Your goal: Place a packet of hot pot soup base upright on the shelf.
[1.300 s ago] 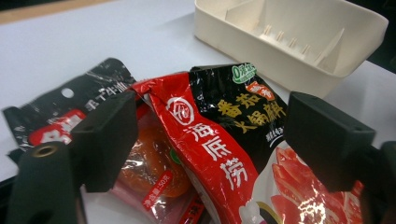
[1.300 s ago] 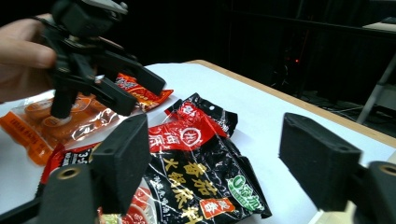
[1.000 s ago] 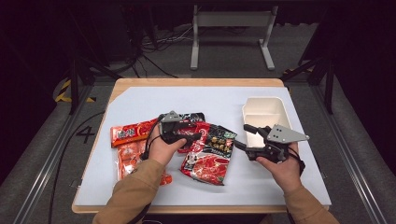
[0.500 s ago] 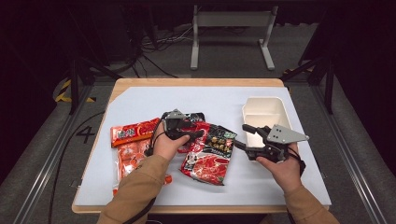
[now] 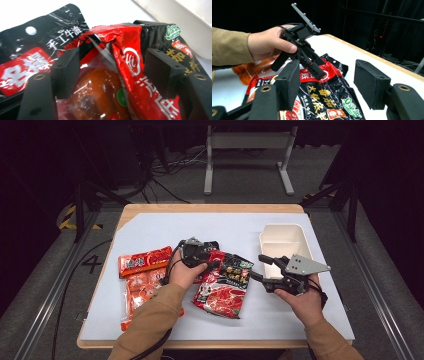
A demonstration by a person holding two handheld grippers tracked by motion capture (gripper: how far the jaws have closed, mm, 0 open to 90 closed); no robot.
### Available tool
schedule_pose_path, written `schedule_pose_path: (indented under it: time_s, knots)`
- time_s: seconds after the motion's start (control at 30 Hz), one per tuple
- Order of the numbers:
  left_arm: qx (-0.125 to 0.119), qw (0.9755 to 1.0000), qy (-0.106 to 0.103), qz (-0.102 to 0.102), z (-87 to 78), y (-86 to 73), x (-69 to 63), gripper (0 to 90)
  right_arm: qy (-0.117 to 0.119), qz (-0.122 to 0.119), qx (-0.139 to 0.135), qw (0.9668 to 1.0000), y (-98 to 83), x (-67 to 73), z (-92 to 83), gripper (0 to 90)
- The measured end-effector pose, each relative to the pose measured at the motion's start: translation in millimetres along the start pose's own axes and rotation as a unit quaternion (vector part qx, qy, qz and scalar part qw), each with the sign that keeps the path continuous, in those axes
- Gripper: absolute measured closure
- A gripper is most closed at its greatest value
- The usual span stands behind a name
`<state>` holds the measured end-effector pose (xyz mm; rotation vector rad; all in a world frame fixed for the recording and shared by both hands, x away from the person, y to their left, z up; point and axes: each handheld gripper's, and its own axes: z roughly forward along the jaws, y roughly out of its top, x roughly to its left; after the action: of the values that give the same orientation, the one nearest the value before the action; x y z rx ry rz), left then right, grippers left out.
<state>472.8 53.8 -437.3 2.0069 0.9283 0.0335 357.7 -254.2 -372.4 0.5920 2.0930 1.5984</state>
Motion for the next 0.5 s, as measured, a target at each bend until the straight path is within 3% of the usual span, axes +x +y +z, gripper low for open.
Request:
schedule_pose_path:
  time_s: [0.1, 0.17, 0.37, 0.5]
  knots:
    - [0.007, 0.9998, -0.016, 0.007, 2.9, 1.0, -2.8, 44.8, 0.002, 0.000, 0.001, 1.0000, -0.5, -0.2, 0.4, 38.4]
    - [0.012, 0.9996, -0.025, 0.003, 4.6, 1.0, -6.0, 58.4, 0.001, 0.000, 0.005, 1.0000, -1.0, -0.5, 0.4, 38.3]
    - [0.016, 0.9997, -0.014, -0.007, 5.5, -0.3, -9.6, 73.9, -0.002, 0.013, 0.017, 0.9998, -0.5, 0.2, -1.0, 44.2]
    - [0.019, 0.9997, -0.007, -0.014, 1.3, 0.7, -11.0, 78.4, -0.002, 0.017, 0.028, 0.9995, -1.2, 0.3, -0.6, 44.2]
